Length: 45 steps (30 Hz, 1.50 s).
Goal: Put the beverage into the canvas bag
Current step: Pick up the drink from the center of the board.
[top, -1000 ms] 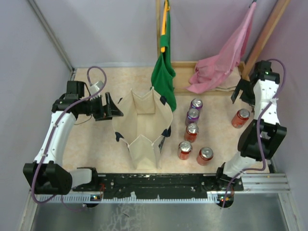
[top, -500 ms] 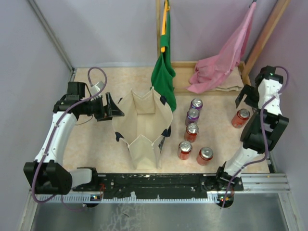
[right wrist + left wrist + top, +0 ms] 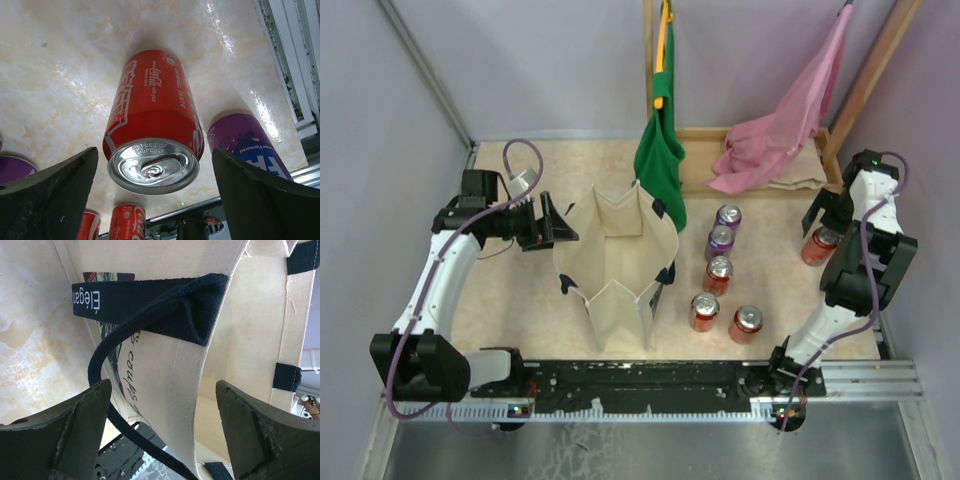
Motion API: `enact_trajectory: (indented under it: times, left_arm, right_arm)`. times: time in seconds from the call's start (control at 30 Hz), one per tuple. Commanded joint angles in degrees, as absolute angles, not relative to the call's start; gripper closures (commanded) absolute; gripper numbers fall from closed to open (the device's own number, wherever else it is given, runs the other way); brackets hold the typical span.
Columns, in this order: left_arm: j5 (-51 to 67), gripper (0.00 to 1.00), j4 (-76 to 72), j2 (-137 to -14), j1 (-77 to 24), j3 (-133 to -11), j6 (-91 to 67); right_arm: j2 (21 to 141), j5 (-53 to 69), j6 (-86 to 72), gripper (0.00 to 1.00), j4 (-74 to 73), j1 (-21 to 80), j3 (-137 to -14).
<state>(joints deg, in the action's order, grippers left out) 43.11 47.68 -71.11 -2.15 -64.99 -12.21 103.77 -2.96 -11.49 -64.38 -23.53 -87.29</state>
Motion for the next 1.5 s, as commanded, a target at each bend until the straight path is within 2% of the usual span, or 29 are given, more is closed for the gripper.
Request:
enact_trajectory:
  times: [0.0,0.33,0.63,0.73,1.03,1.47]
  left_arm:
    - [44.0,0.10,46.5,-71.1,-2.4,-64.7,-12.3]
    - [43.7,0.11,46.5,-71.0,-2.4,-64.4,-12.1]
    - [43.6,0.11,46.7,-70.7,-2.4,-64.0,-12.0]
    - [43.7,0.11,46.7,-70.5,-2.4,-63.9,-11.9]
    - [43.7,0.11,46.7,-70.6,-2.6,-64.5,-12.0]
    - [43.2,0.11,47.0,-72.1,-3.0,-66.4,-11.3]
  right_arm:
    - [104.0,-3.2,-10.4,0.05,-62.3,-23.9,-87.8]
    - [103.7,-3.7,-10.7,0.35,-61.1,-23.9,-86.7]
    - [102.6,-2.4,-10.9,0.87,-61.2,-24.0,-86.2]
    - [101.6,-0.5,-10.9,0.98,-62.1,-23.9,-87.7]
    - [97.7,7.5,-12.2,1.00,-66.0,-23.4,-95.9]
    - [88.8,12.3,-16.1,1.00,-74.1,-14.0,-103.4]
